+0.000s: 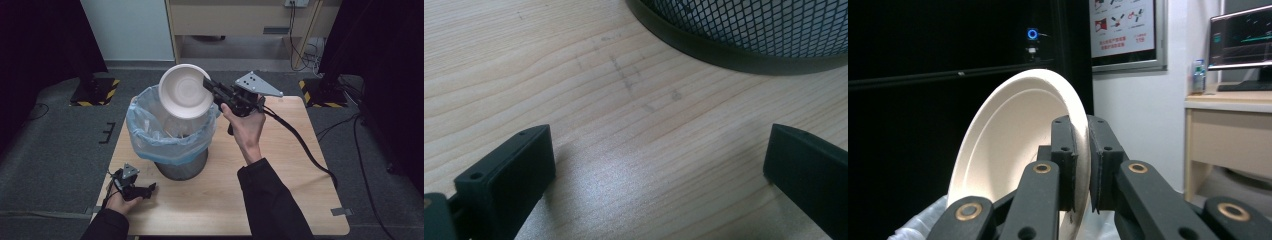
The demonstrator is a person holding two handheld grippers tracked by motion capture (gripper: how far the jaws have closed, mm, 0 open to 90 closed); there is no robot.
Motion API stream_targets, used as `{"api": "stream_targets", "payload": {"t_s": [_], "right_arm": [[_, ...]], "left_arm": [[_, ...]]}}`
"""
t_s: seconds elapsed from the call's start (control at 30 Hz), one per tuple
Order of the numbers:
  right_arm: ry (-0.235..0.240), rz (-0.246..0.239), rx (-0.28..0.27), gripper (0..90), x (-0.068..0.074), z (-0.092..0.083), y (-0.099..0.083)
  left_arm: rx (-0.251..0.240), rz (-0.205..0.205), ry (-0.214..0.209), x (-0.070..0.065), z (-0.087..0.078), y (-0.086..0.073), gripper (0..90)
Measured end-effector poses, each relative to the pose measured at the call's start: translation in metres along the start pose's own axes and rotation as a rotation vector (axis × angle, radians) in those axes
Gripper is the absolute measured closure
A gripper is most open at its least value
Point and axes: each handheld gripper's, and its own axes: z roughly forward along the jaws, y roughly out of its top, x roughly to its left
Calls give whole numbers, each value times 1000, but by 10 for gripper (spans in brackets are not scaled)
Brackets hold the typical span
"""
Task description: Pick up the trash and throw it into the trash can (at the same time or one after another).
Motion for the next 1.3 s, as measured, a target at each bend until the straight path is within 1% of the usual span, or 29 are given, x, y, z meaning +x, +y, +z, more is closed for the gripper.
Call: {"api": "stream_targets", "payload": {"t_s": [0.03,0.23,0.47,0.53,0.57,0.6,0.63,0.67,0.7,0.73,0.77,0.83,0.9,0.93,0.97,1.0,1.07,1.13,1.3], "right_arm": [[6,11,1,838,1,2,-1],[12,21,30,838,3,13,-12],[18,20,53,834,6,23,-23],[34,23,61,828,6,25,-26],[42,22,68,810,7,26,-28],[52,16,80,771,6,28,-30],[54,-4,103,700,6,31,-34],[54,-16,116,664,5,31,-35],[54,-16,116,664,5,31,-35],[39,-39,127,582,4,30,-33],[39,-39,127,582,4,30,-33],[21,-54,136,505,1,25,-29],[-9,-26,112,436,-7,15,-25],[-33,-28,105,403,-12,9,-25],[-71,-30,104,356,-22,-1,-25],[-71,-30,104,356,-22,-1,-25],[-93,-28,112,330,-33,-14,-29],[-113,-14,124,300,-42,-27,-35],[-135,1,191,272,-61,-58,-59]], "left_arm": [[0,0,0,0,0,0,0],[0,0,0,0,0,0,0],[0,0,0,0,0,0,0],[1,1,-1,0,0,0,0],[1,1,-1,0,0,0,0],[2,2,-1,0,0,0,0],[2,3,-2,0,0,0,0],[1,2,-3,0,0,0,0],[1,2,-3,0,0,0,0],[1,2,-3,0,0,0,0],[1,3,-4,0,0,0,0],[1,3,-3,0,0,0,0],[1,3,-3,0,0,0,0],[1,3,-3,0,0,0,0],[1,3,-3,0,0,0,0],[1,3,-3,0,0,0,0],[1,3,-3,0,0,0,0],[1,3,-3,0,0,0,0],[1,3,-3,0,0,0,0]]}}
